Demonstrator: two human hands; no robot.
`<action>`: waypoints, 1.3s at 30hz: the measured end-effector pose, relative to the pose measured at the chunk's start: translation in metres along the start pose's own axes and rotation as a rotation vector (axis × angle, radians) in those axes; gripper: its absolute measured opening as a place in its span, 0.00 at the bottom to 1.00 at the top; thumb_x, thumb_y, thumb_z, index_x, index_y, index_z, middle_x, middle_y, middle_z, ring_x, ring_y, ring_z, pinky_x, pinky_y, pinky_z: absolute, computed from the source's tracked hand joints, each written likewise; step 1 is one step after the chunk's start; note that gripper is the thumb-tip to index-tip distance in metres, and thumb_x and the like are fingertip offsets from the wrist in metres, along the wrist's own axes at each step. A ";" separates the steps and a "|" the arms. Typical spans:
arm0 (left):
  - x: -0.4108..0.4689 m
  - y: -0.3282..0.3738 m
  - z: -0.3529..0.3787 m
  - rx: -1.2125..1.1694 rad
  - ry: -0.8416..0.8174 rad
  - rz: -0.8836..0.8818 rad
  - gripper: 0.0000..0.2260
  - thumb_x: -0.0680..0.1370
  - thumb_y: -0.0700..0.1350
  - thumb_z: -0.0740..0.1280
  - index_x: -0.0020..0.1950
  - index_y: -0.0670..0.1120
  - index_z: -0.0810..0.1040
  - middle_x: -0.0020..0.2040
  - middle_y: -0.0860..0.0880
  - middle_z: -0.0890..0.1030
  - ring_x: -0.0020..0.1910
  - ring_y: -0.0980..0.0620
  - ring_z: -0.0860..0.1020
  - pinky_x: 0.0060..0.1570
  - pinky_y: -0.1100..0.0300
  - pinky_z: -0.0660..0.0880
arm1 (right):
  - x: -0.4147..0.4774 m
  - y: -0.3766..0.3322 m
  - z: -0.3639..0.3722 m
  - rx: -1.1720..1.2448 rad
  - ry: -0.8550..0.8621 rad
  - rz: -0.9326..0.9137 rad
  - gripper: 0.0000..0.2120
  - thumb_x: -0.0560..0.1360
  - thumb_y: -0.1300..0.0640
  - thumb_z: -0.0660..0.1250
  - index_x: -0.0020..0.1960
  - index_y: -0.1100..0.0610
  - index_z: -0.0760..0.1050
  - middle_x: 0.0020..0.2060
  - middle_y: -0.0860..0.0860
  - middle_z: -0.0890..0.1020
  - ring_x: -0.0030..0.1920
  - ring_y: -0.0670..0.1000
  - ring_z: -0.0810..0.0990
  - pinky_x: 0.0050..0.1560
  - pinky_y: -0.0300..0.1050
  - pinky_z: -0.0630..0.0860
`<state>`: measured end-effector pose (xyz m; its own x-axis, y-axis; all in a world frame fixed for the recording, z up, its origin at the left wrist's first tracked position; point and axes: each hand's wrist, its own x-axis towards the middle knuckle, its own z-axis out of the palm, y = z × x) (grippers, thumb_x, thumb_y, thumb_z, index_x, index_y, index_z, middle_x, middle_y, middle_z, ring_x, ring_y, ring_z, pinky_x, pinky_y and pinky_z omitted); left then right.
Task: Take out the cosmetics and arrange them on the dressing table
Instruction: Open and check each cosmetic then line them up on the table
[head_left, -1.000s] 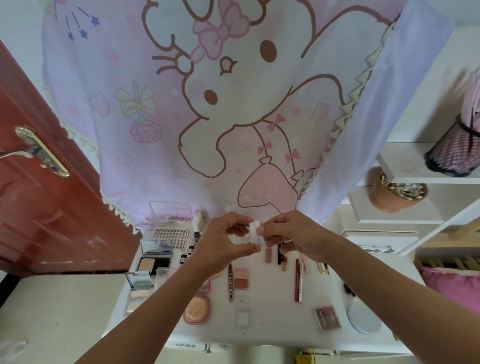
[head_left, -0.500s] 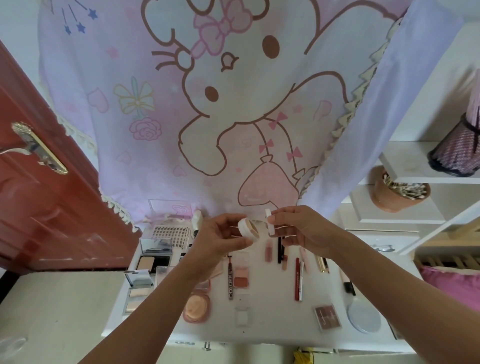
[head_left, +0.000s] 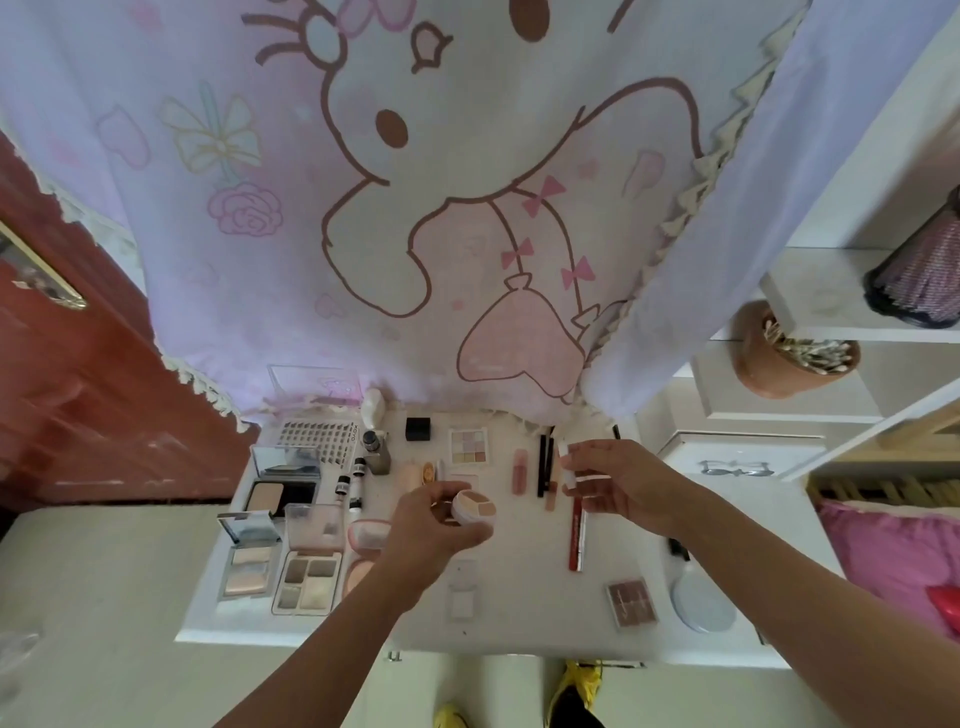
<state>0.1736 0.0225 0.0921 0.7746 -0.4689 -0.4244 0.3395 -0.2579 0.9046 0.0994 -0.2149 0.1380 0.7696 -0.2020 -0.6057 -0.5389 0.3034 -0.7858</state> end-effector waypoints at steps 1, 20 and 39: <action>0.002 -0.012 0.004 0.050 0.023 -0.015 0.23 0.65 0.33 0.78 0.57 0.45 0.78 0.49 0.47 0.85 0.48 0.51 0.83 0.46 0.59 0.81 | 0.002 0.007 -0.004 0.001 0.004 0.022 0.05 0.73 0.62 0.73 0.48 0.58 0.80 0.38 0.52 0.82 0.42 0.55 0.82 0.37 0.43 0.77; 0.027 -0.141 0.098 0.908 0.262 0.142 0.24 0.61 0.47 0.81 0.54 0.46 0.80 0.45 0.50 0.82 0.44 0.45 0.78 0.42 0.51 0.76 | 0.068 0.086 -0.056 -0.356 -0.068 0.289 0.15 0.71 0.54 0.75 0.57 0.50 0.79 0.51 0.56 0.84 0.44 0.50 0.84 0.38 0.42 0.76; 0.020 -0.146 0.097 0.927 0.189 -0.111 0.20 0.79 0.49 0.64 0.70 0.47 0.68 0.62 0.52 0.73 0.60 0.52 0.74 0.57 0.60 0.70 | 0.149 0.115 -0.009 -1.060 -0.216 -0.117 0.32 0.71 0.59 0.74 0.72 0.56 0.69 0.70 0.52 0.68 0.65 0.52 0.73 0.59 0.39 0.68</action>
<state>0.0881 -0.0314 -0.0524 0.8642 -0.2781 -0.4192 -0.0790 -0.8980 0.4328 0.1494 -0.2188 -0.0436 0.8236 0.0222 -0.5667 -0.3998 -0.6860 -0.6079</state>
